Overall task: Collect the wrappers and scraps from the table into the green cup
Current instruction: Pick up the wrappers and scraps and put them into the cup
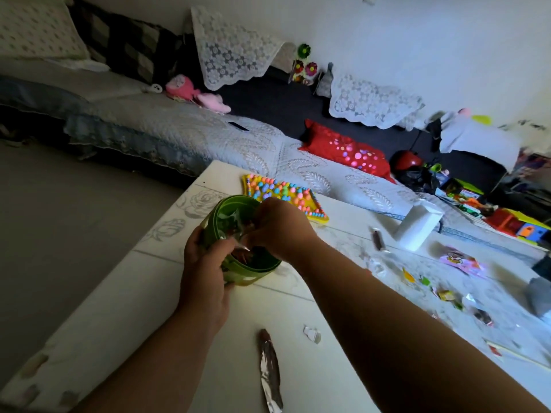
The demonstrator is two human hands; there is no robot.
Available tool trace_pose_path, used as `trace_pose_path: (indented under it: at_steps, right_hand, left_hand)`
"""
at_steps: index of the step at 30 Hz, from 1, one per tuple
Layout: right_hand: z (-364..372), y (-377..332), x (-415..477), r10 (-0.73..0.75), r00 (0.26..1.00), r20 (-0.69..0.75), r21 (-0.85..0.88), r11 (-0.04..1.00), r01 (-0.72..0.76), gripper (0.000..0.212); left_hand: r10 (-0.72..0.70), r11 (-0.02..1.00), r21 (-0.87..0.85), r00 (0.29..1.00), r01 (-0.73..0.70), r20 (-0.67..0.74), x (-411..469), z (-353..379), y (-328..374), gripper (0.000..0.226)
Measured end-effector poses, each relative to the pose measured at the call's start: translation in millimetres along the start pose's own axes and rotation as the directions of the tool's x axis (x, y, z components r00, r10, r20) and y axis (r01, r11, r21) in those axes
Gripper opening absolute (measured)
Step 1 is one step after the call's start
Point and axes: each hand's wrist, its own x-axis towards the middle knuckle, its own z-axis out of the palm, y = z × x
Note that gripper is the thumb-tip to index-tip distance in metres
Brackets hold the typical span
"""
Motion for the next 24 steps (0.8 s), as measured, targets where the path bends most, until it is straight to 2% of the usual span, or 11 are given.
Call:
trace_pose_path:
  at_steps: [3,6,7,8,10,11,13,16,18,21,24]
  right_hand:
    - [-11.8,1.9,-4.1,-0.012,0.999,-0.045,-0.031,0.999,0.01,0.025]
    - [-26.8,25.0,-11.5,0.075,0.989,-0.131,-0.002,0.997,-0.076,0.017]
    - [-29.7,36.1,-15.3,0.116,0.99,-0.086,-0.049,0.991,-0.121,0.019]
    - [-29.6,48.0,-21.5,0.178,0.984,0.027,-0.127,0.977,-0.173,0.023]
    - [-19.9,72.6,-39.7,0.334,0.899,0.285,-0.29,0.924,-0.251,0.034]
    - [-9.9,85.2,-50.9,0.39,0.856,0.339,-0.339,0.9,-0.275,0.04]
    - [11.4,104.4,-72.4,0.423,0.863,0.278,-0.376,0.874,-0.307,0.046]
    - [35.7,117.6,-92.3,0.408,0.906,0.116,-0.2,0.903,-0.381,0.025]
    - [40.7,120.6,-94.4,0.415,0.904,0.104,-0.136,0.906,-0.401,0.016]
    - [39.1,119.6,-92.3,0.424,0.899,0.109,-0.063,0.906,-0.419,0.021]
    - [33.8,99.1,-99.9,0.432,0.865,0.256,0.319,0.807,-0.497,0.037]
  left_hand:
    - [-0.001,0.999,-0.036,1.0,0.001,-0.005,1.4,-3.1,3.5,0.063]
    - [0.014,0.999,-0.035,1.0,-0.014,-0.022,4.5,-7.6,5.9,0.056]
    - [0.018,0.999,-0.028,0.999,-0.019,-0.027,5.0,-8.5,7.1,0.055]
    - [0.021,0.999,-0.024,0.999,-0.022,-0.031,5.0,-9.2,8.2,0.055]
    - [0.018,1.0,-0.018,0.999,-0.019,-0.04,4.9,-10.4,10.6,0.054]
    - [0.016,1.0,-0.016,0.999,-0.017,-0.042,5.0,-11.1,11.2,0.054]
    - [0.017,1.0,-0.008,0.999,-0.018,-0.049,4.5,-11.8,12.6,0.054]
    - [0.025,1.0,-0.011,0.998,-0.026,-0.056,4.2,-13.2,14.1,0.054]
    - [0.026,1.0,-0.013,0.998,-0.026,-0.051,4.0,-14.2,15.2,0.054]
    - [0.025,0.999,-0.022,0.999,-0.026,-0.043,3.3,-14.8,17.3,0.055]
    - [0.024,0.999,-0.038,0.999,-0.025,-0.041,2.1,-14.7,19.3,0.053]
